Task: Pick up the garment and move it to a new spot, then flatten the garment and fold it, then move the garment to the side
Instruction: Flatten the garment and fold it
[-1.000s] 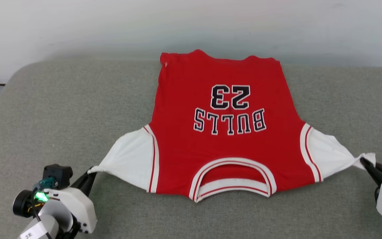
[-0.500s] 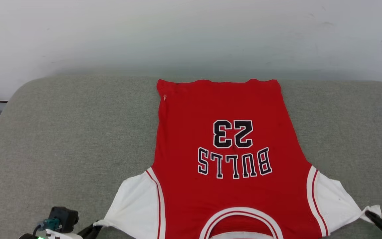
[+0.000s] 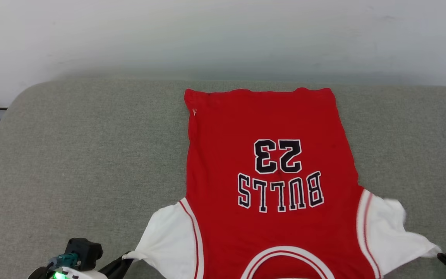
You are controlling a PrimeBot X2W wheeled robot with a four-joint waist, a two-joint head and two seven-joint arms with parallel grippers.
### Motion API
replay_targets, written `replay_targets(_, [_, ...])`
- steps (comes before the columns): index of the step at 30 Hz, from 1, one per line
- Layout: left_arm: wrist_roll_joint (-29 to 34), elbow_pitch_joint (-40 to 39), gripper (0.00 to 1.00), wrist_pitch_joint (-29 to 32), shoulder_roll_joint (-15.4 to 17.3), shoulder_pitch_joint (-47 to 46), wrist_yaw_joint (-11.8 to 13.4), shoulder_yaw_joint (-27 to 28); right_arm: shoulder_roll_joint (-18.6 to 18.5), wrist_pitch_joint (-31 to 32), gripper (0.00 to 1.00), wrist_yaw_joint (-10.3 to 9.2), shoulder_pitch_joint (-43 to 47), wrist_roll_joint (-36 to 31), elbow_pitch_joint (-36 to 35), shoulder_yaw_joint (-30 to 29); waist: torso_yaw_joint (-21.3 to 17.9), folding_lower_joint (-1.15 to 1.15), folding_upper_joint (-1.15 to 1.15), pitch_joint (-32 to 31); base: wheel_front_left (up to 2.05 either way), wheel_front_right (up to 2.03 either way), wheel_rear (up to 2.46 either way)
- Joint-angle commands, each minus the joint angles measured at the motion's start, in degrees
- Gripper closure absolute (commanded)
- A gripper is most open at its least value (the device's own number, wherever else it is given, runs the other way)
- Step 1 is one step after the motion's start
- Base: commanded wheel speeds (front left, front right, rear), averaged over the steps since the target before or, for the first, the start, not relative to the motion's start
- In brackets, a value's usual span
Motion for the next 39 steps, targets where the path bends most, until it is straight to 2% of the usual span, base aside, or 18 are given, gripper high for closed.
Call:
replay_targets(1, [-0.2,-0.8,1.0,0.3,0.0,-0.8,0.1,0.0,0.4,1.1,0.0,-0.08,0.5,0.2,-0.2,-0.2,0.3,0.0,0.0,0.8,0.0,0.0,0.0])
replay_targets(8, [0.4,-8.0,1.0,4.3,1.1,-3.3,0.4,-0.9,-1.2,7.4,0.0,-0.07,-3.7,0.2,-5.5,-9.0,1.6,0.0,0.0,6.3,0.0,0.0,0.0])
replay_targets(12, [0.7,-11.8,1.0,6.0,1.0,-5.1,1.0,-1.0,-1.2,13.0,0.0,-0.07,-9.3,-1.0,-9.4,-14.1,3.0,0.0,0.0,10.2,0.0,0.0,0.0])
replay_targets(15, [0.5,-14.6,1.0,8.0,0.9,-6.2,1.2,-1.6,0.7,20.7,0.0,-0.07,-14.9,-3.5,-10.8,-16.2,4.5,0.0,0.0,13.8,0.0,0.0,0.0])
replay_targets(20, [2.2,-18.6,1.0,9.3,0.2,-9.0,0.9,-2.9,5.8,35.5,0.0,-0.07,-28.0,-8.5,-12.3,-17.9,8.1,0.0,0.0,19.9,0.0,0.0,0.0])
replay_targets(25, [3.4,-21.1,1.0,9.5,-1.6,-12.0,0.5,-4.1,10.3,45.2,0.0,-0.06,-41.5,-16.0,-9.3,-19.1,11.6,0.0,0.0,25.0,0.0,0.0,0.0])
replay_targets(28, [4.2,-21.9,1.0,9.4,-2.8,-13.6,0.1,-4.9,11.2,49.4,0.0,-0.07,-48.3,-21.2,-6.5,-19.3,13.7,0.0,0.0,27.6,0.0,0.0,0.0])
replay_targets(33, [5.0,-22.0,1.0,8.3,-4.8,-15.3,-0.2,-6.3,11.9,52.9,0.0,-0.06,-57.2,-29.2,-1.4,-20.6,16.9,0.0,0.0,30.6,0.0,0.0,0.0])
replay_targets(39, [5.6,-21.1,1.0,6.8,-6.8,-16.4,-1.1,-8.0,13.2,54.0,0.0,-0.06,-63.2,-34.7,3.2,-24.2,20.3,0.0,0.0,32.9,0.0,0.0,0.0])
